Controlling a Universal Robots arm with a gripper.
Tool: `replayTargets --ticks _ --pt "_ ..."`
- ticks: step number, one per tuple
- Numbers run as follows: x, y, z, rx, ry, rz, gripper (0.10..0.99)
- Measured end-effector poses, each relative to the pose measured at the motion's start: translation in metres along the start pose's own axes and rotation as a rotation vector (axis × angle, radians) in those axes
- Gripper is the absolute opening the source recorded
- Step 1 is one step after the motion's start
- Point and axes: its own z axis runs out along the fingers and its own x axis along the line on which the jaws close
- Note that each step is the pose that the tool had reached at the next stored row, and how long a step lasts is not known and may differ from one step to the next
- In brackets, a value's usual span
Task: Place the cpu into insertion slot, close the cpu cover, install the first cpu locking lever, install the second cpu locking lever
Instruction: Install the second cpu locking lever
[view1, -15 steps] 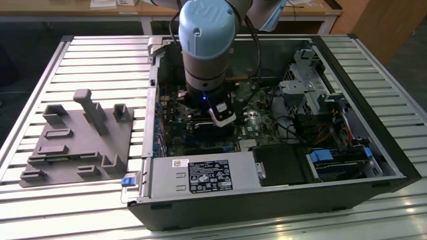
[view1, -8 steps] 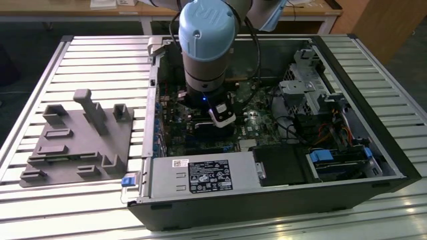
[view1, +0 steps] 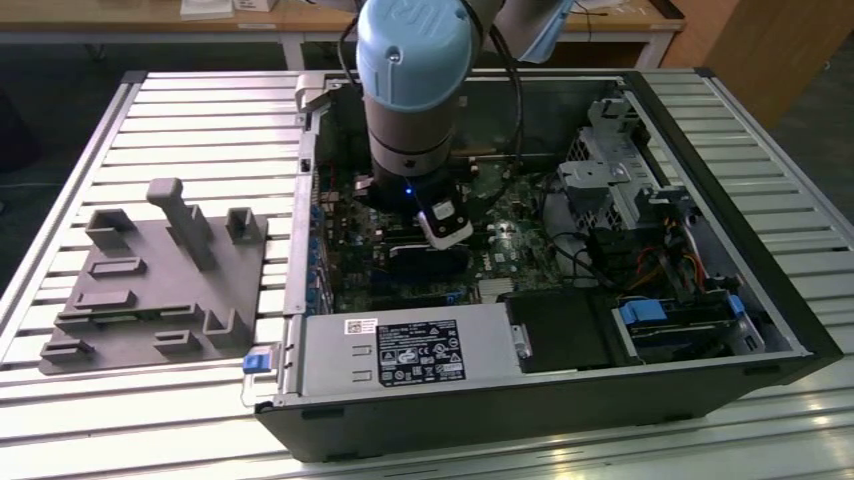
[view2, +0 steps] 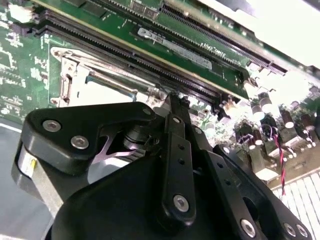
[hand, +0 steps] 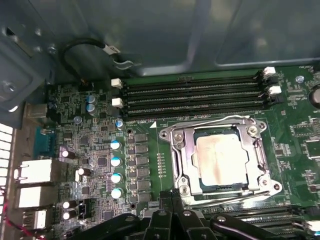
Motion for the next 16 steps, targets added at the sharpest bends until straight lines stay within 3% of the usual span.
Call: replayTargets --ticks 6,8,12,16 --pt "-0.0001 0.0046 -0.014 0.005 -0.0004 0.0 0.106" --pt "-0.0003 0.0052 -0.0157 0.02 -0.002 -0.001 0.106" --pt "-0.0012 0.0056 -0.0164 0.062 -0.0064 -0.002 0.106" --pt "-0.0049 0.0072 -0.0159 0.073 -0.0077 -0.002 0.106"
